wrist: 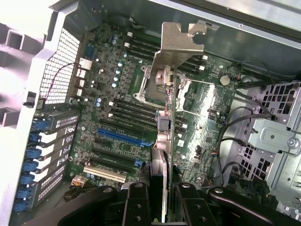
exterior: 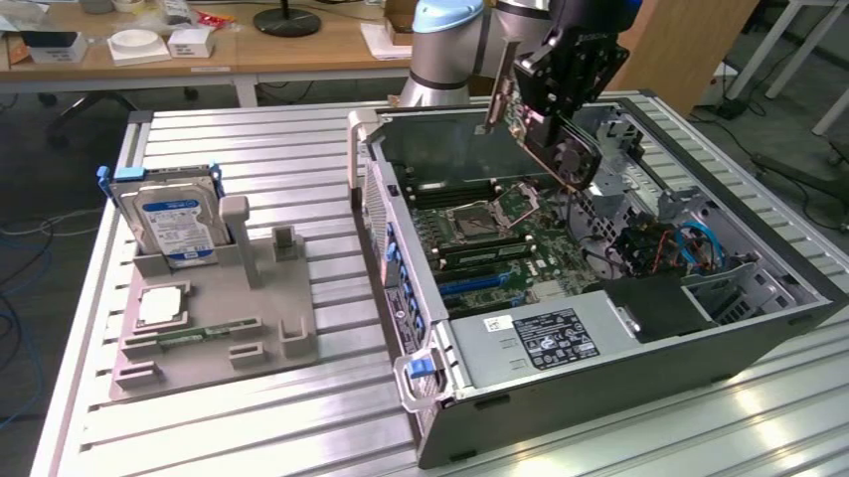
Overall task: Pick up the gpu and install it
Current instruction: 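Insert the gpu into the slot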
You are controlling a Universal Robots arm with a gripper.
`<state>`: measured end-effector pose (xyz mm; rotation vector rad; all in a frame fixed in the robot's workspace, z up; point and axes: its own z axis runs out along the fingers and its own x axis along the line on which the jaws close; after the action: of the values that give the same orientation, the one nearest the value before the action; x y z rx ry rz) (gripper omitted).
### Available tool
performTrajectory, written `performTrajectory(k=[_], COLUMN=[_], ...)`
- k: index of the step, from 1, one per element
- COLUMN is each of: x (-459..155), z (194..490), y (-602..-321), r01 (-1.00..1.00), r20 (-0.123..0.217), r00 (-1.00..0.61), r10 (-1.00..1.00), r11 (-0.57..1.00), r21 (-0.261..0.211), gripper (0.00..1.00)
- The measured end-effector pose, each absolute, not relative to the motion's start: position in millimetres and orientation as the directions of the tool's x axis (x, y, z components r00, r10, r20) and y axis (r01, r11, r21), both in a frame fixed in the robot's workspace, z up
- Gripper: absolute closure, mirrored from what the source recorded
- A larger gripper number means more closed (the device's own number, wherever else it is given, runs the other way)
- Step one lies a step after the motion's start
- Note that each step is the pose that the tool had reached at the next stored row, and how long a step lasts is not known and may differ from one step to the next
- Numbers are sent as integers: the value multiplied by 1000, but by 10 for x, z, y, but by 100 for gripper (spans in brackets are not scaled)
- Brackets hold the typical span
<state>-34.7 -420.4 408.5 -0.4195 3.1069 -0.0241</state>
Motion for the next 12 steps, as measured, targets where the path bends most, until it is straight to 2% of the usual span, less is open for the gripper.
performTrajectory(k=[12], x=[-347], z=[4086], y=[-4208], r01=[-305], r20=[-4], r00=[-952], r10=[-305], r11=[952], r21=[-16], gripper=[73])
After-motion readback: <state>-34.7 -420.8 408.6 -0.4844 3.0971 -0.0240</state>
